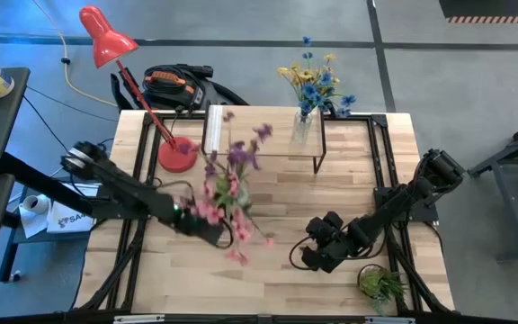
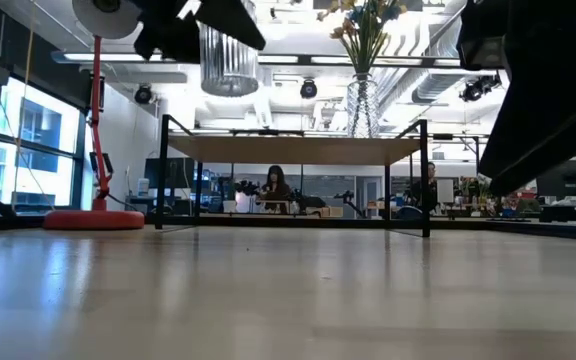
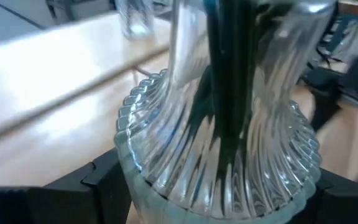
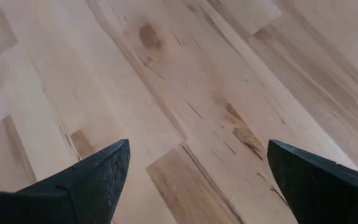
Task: Pick and place flowers into a vace then onto a shelf
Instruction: Put the vase on the shelf
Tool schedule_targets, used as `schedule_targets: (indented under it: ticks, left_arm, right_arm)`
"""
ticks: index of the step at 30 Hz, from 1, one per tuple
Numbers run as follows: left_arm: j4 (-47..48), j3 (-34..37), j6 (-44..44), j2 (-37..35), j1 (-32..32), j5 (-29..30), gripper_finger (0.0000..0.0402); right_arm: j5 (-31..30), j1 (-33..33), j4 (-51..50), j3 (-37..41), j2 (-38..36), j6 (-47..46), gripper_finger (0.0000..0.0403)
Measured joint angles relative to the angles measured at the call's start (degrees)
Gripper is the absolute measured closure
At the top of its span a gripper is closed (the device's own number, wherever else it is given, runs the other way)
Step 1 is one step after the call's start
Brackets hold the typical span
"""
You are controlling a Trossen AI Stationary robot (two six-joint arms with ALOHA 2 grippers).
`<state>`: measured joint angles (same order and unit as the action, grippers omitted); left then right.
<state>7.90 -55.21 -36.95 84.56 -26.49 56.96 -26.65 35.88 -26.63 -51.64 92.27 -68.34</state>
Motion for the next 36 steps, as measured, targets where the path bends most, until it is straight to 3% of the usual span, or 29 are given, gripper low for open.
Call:
schedule_targets:
  ticks: [9, 16, 25, 31, 36]
  left_arm:
    - [-1.3, -0.1, 14.8, -7.5, 10.7, -1.2, 0.0088]
    - [-4.4, 0.0, 21.8, -9.0, 20.4, -3.8, 0.0076]
    - [-7.7, 0.0, 22.5, -9.0, 32.9, -10.0, 0.0088]
    - [-8.2, 0.0, 19.2, -8.6, 38.1, -15.8, 0.0067]
    - [-9.2, -0.1, 19.2, -6.0, 39.0, -16.3, 0.0113]
  right_arm:
    - [-2.4, 0.0, 0.2, 0.0, 0.0, 0.2, 0.0034]
    - [-3.1, 0.0, 0.3, 0.0, 0.0, 0.9, 0.0034]
    - [-5.5, 0.0, 0.4, 0.0, 0.0, 1.3, 0.0034]
    - [-7.4, 0.0, 0.4, 0.0, 0.0, 1.6, 0.0034]
    - [-8.0, 0.0, 0.4, 0.0, 0.0, 2.5, 0.0034]
